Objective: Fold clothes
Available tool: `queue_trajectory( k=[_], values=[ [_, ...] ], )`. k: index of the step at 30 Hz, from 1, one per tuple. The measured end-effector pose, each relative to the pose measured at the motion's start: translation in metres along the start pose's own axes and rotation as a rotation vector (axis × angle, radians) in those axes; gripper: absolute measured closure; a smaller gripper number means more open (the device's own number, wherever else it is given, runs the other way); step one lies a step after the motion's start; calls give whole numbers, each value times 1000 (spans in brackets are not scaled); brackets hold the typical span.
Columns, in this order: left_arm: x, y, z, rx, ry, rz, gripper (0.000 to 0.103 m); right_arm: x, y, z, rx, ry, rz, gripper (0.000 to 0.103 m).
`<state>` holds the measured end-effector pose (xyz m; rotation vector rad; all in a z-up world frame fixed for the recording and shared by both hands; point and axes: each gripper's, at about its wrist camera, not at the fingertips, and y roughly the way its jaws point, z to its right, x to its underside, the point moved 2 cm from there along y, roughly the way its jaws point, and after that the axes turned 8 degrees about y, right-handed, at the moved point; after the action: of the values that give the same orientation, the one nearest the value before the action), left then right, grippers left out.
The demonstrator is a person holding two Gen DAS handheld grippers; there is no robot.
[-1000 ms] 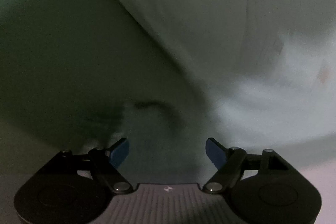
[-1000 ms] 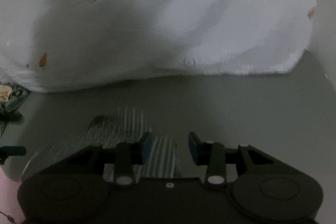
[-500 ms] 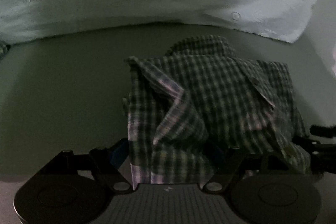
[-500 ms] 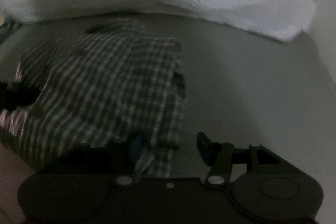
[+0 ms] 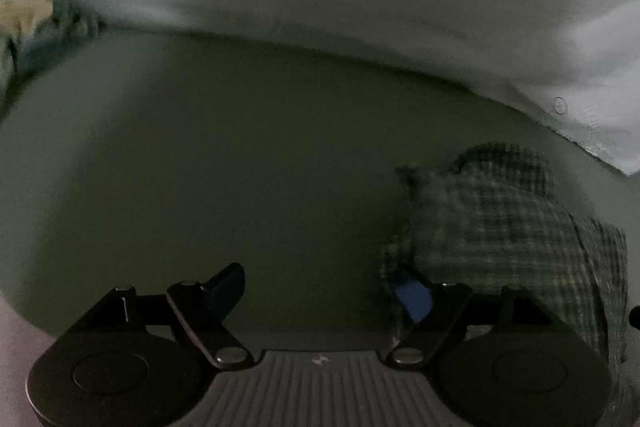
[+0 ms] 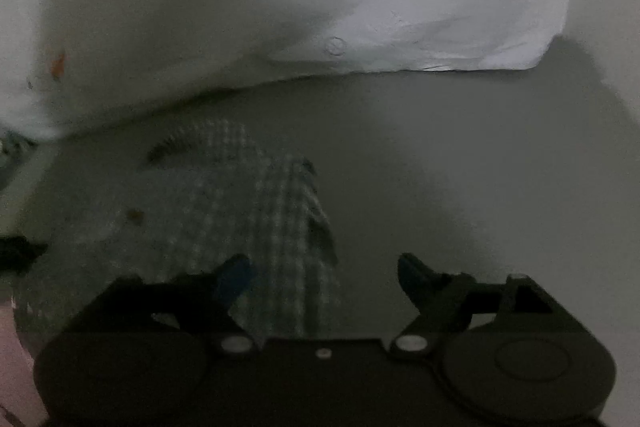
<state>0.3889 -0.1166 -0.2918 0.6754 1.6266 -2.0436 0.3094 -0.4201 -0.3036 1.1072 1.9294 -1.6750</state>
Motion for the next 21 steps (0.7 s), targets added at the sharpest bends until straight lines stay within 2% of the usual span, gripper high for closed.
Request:
queue_trajectory(
  k=[2,5,7,9,12,17,21],
  values=[
    [-6,4,-5,94,-55,-3,22,-8,12,2,-50,22,-24,13],
    [-15,5,-10,286,-108,-3,21,-17,31,7,-76,45,-48,11],
    [-22,7,-12,372,-125,-13,21,-22,44,14,-88,62,-69,8],
    [-30,10,-13,421,-116,-30,21,-26,57,18,-101,64,-91,7],
    [-40,16,-13,456,-76,-62,19,-28,67,5,-148,48,-113,6],
    [-48,39,-15,584,-99,-153,18,-33,88,-10,-239,20,-146,8],
    [-56,39,-28,636,-172,-113,16,-35,95,-13,-285,9,-176,14]
  ],
)
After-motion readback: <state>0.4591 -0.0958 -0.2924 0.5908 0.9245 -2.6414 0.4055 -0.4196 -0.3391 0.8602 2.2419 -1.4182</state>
